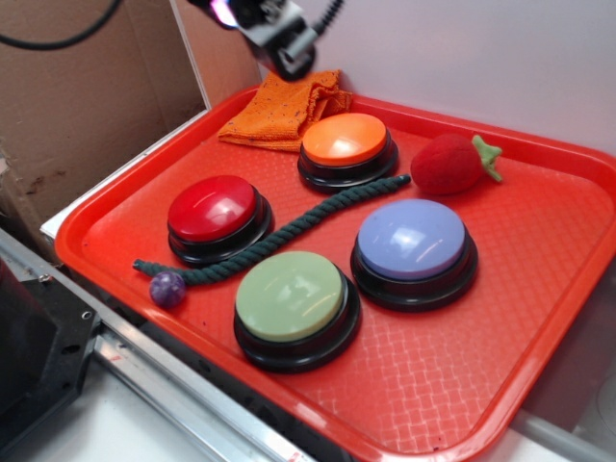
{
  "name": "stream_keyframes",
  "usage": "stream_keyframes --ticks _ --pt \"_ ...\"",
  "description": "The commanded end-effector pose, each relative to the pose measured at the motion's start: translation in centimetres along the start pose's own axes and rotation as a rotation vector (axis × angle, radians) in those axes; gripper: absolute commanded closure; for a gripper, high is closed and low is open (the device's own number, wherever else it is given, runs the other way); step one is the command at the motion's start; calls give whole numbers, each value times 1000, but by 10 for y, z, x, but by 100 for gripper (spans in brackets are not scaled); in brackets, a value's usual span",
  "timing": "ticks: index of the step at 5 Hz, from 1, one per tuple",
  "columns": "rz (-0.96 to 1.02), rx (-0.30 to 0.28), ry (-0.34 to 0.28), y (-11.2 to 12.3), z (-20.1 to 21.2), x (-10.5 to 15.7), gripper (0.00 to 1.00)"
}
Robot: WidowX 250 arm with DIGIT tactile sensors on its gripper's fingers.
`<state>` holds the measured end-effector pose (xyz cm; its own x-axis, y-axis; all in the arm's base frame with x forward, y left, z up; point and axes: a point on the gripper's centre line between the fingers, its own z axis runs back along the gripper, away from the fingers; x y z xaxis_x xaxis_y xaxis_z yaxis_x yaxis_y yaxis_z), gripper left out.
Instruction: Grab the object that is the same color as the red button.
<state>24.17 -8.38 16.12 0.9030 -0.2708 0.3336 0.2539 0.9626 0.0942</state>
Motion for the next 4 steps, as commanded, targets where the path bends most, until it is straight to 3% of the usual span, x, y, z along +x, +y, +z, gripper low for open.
stream_keyframes --ticks 1,2,4 --pt "-45 -27 -33 -9 -47 53 0" --pt "-69 -3 0 -16 -75 70 0" --pt "-103 -11 45 -24 -112 92 0"
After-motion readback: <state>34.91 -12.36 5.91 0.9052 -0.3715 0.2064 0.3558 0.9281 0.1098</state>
